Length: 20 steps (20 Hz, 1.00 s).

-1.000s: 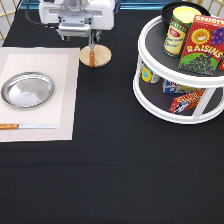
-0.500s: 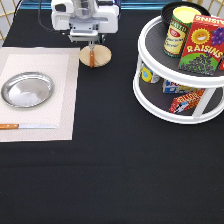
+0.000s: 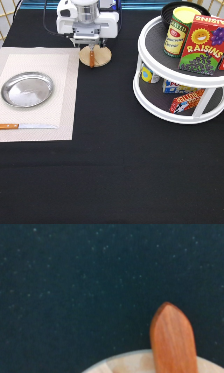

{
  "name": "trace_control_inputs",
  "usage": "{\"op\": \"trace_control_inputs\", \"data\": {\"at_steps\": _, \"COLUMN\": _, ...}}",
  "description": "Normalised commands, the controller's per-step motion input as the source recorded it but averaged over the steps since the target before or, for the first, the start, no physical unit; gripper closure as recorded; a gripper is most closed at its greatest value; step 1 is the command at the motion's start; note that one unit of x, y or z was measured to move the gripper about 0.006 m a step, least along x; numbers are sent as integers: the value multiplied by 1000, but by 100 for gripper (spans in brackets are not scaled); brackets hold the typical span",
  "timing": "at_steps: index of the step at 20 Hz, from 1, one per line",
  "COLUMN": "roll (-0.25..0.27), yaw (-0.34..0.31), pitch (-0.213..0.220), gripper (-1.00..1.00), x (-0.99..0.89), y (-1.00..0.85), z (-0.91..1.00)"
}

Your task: Arrange plate and fork

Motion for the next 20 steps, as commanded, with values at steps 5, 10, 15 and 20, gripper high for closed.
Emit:
{"op": "trace_control_inputs", "data": {"at_steps": 5, "roll": -5, "yaw": 99, "pitch": -42, "gripper": -100, "x": 0, "y": 0, "z": -145}}
{"op": "trace_control_inputs", "data": {"at_steps": 10, "roll": -3, "yaw": 112, "pitch": -34, "gripper": -100, "x": -138, "y": 0, "z": -265}}
{"op": "trace_control_inputs", "data": {"at_steps": 15, "roll": -13, "yaw": 107, "pitch": -24, "gripper": -100, "x": -152, "y": 0, "z": -225}}
{"op": "trace_control_inputs", "data": {"at_steps": 20, "roll": -13, "yaw": 88, "pitch": -23, "gripper": -100, "x": -69, "y": -22, "z": -87}}
